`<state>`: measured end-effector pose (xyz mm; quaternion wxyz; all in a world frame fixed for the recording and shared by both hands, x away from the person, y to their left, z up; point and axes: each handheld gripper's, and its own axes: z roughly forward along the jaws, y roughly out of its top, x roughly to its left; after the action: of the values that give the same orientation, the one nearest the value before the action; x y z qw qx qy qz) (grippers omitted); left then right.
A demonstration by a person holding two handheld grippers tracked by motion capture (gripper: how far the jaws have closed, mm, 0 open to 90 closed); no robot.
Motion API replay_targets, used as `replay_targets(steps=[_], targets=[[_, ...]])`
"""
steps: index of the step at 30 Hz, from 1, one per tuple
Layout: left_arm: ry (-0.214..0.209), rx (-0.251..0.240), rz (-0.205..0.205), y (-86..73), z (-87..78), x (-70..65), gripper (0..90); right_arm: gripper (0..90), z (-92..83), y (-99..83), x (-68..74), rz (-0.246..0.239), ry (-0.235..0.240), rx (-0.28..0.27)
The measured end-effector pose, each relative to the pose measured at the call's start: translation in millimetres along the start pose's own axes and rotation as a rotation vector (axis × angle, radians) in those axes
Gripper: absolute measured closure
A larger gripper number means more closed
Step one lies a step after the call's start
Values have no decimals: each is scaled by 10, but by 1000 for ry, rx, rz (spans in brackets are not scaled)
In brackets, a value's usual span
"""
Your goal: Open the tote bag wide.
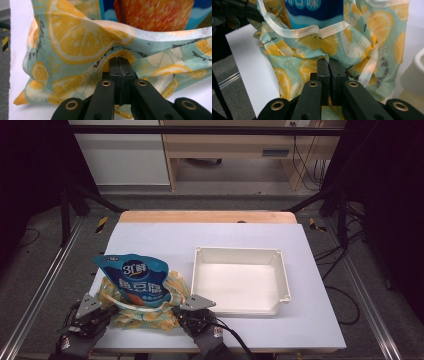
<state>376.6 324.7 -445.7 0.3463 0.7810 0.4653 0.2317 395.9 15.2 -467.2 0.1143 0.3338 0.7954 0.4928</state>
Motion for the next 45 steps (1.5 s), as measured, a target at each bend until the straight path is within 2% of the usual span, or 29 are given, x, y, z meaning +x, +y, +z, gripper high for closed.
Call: replay_targets(steps=[6,14,23,30,39,45], targets=[[-4,37,13,-19,56,5,897,878,72,-79,-12,6,-9,29],[-15,73,11,-38,117,23,897,871,147,-146,-29,15,-15,63],[-33,110,11,-53,178,28,896,859,156,-160,-32,9,-24,92],[-47,158,19,-60,221,29,896,866,161,-169,-36,-10,-48,141],[-55,174,10,-65,244,26,895,847,125,-174,-41,-14,-51,155],[-60,173,10,-66,245,28,895,768,57,-159,-29,-14,-33,104]])
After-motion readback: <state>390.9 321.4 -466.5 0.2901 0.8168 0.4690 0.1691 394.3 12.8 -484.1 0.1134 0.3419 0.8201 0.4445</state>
